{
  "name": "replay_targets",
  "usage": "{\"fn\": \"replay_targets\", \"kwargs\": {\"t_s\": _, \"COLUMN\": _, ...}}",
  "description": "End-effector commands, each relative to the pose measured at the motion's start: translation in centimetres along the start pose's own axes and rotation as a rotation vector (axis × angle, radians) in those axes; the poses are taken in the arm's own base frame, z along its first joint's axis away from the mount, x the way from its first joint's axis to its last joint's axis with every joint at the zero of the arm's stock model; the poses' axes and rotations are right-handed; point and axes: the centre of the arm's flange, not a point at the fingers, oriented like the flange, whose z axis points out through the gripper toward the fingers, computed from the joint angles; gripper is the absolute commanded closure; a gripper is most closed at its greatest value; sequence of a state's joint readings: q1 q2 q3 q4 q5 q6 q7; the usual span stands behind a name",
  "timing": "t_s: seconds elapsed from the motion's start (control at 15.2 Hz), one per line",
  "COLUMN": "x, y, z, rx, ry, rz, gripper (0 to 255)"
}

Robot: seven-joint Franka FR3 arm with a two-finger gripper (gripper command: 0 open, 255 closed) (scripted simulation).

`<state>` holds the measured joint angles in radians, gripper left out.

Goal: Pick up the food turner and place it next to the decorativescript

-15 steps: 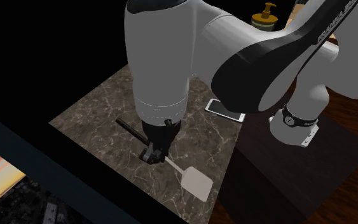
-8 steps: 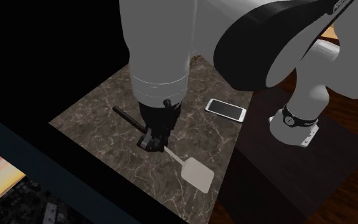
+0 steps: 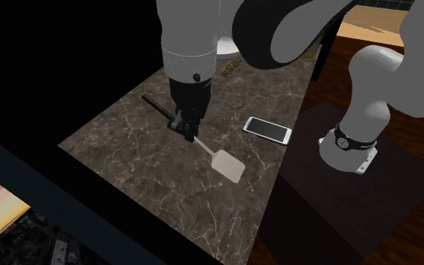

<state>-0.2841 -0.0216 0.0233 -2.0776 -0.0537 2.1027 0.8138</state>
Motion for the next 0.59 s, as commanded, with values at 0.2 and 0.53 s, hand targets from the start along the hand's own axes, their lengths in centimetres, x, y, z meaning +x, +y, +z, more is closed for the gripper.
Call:
{"fn": "replay_targets", "kwargs": {"t_s": 0.2, "x": 3.6, "y": 5.4, "z": 0.1, "rx": 0.0, "ry": 0.0, "rz": -0.002, "gripper": 255}}
{"fn": "replay_targets", "kwargs": {"t_s": 0.53, "x": 7.0, "y": 11.0, "z": 0.3, "rx": 0.0, "ry": 0.0, "rz": -0.002, "gripper": 255}}
